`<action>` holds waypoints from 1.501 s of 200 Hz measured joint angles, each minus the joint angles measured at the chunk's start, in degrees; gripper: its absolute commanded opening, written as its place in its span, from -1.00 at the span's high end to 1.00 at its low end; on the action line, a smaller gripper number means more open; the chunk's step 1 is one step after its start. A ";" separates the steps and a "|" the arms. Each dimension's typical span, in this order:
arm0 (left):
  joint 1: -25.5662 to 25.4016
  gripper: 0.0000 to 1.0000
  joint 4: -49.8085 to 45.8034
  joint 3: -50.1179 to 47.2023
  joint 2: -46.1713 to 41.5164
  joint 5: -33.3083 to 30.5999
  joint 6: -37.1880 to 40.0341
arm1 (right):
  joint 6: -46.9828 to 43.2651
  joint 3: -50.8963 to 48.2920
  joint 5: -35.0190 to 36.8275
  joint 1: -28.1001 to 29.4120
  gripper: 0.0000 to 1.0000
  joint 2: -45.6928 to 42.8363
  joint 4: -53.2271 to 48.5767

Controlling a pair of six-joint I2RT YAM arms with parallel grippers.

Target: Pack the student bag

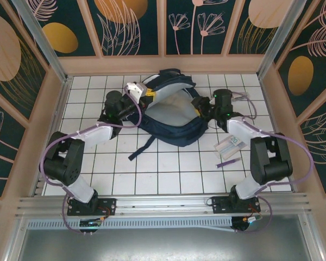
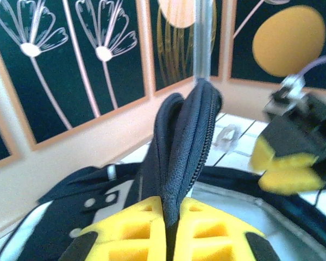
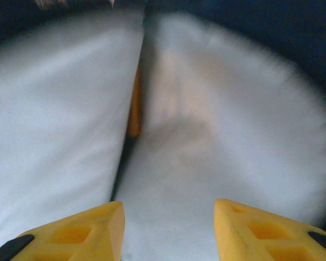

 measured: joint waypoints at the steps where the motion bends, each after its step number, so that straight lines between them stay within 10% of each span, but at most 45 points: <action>1: 0.00 1.00 -0.13 -0.04 -0.09 -0.07 0.17 | -0.33 0.02 0.37 -0.24 0.07 -0.26 -0.55; 16: 0.68 0.93 -2.67 -1.25 -2.14 -2.05 4.11 | -4.13 0.15 4.74 -2.75 0.07 -2.86 -5.40; 29: 1.60 0.15 -3.80 -2.99 -3.78 -4.55 6.25 | -6.36 -0.31 7.50 -5.25 0.07 -4.61 -8.39; 67: 4.17 -0.97 -8.35 -8.41 -9.64 -13.88 7.72 | -8.50 -5.62 12.70 -15.43 0.05 -6.47 -14.36; 97: 4.42 -0.98 -17.88 -5.31 -12.70 -16.00 0.98 | -9.94 -8.74 15.08 -18.88 0.05 -5.57 -16.83; 198: 3.26 -0.79 -28.98 4.39 -14.95 11.02 -8.35 | -12.55 -15.30 10.27 -17.31 0.05 -1.53 -7.39; 266: -13.20 -0.59 -27.23 9.25 1.18 8.59 -10.40 | -8.87 -13.86 0.24 -5.77 0.05 3.69 3.56; 300: -20.33 -0.59 -28.06 15.82 11.04 5.16 -7.52 | -8.52 -10.75 -2.08 -9.03 0.04 2.16 1.86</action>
